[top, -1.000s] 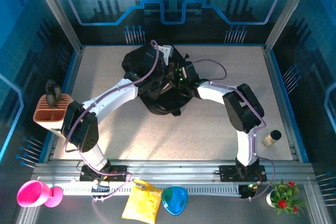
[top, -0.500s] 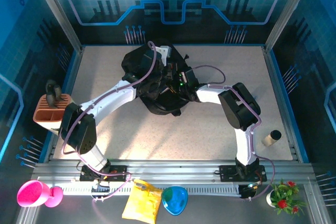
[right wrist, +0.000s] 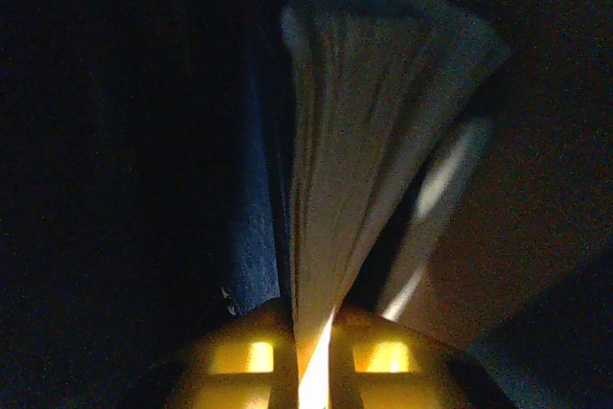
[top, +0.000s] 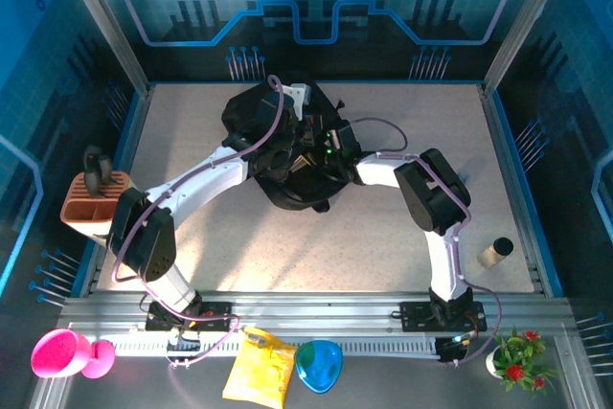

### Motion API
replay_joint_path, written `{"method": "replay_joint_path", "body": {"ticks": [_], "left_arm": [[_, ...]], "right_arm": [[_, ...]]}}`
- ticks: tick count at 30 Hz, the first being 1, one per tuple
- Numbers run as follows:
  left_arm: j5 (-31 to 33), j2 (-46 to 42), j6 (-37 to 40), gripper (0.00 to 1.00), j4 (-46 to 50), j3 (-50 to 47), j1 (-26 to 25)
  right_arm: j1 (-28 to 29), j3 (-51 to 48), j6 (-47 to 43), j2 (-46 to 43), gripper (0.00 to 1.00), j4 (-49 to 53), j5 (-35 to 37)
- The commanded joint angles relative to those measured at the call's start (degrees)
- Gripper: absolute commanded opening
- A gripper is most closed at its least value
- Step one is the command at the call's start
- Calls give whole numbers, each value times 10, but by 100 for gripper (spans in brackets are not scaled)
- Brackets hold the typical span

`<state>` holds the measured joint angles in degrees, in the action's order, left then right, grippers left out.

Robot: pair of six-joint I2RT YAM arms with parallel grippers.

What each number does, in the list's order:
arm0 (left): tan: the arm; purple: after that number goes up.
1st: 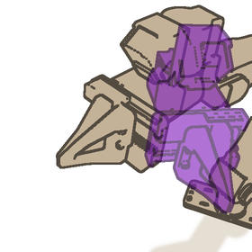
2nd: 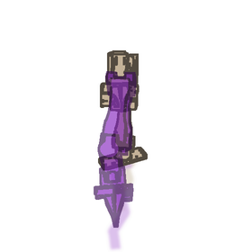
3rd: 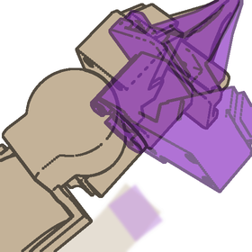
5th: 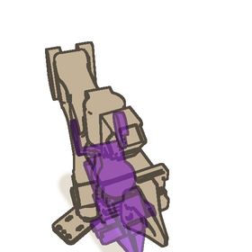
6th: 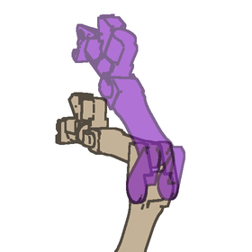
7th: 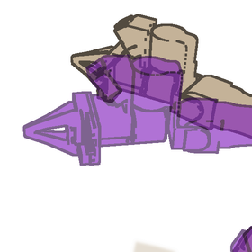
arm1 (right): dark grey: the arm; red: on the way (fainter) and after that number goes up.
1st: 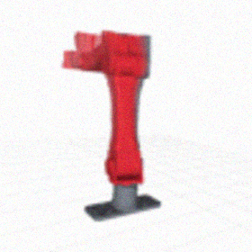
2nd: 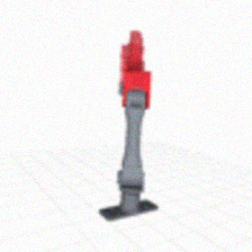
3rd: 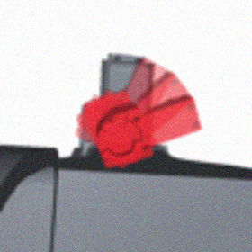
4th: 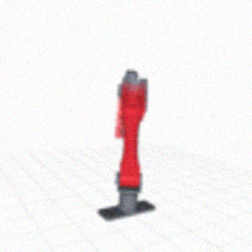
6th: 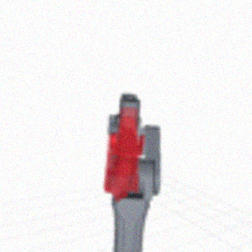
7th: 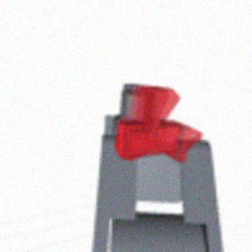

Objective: Pack the student bag
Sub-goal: Place the book in the student bag, then close the student bag at the top-center of the table, then rotate the student bag at the top-center of the table.

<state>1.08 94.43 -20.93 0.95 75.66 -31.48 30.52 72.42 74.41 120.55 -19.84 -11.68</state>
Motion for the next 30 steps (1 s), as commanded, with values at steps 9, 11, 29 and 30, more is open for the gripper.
{"method": "replay_joint_path", "body": {"ticks": [9,11,29,30], "left_arm": [[-13,-24,-16,4,-33,-7,7],[-19,-21,-20,5,-31,-10,8],[-69,-41,-146,64,63,-94,90],[-70,-48,-157,64,64,-109,103]], "right_arm": [[-35,-87,-21,-117,38,-34,-48],[-48,-127,-36,-175,45,-22,-45],[-166,-260,-236,-491,88,228,83],[-167,-258,-239,-489,89,232,76]]}}
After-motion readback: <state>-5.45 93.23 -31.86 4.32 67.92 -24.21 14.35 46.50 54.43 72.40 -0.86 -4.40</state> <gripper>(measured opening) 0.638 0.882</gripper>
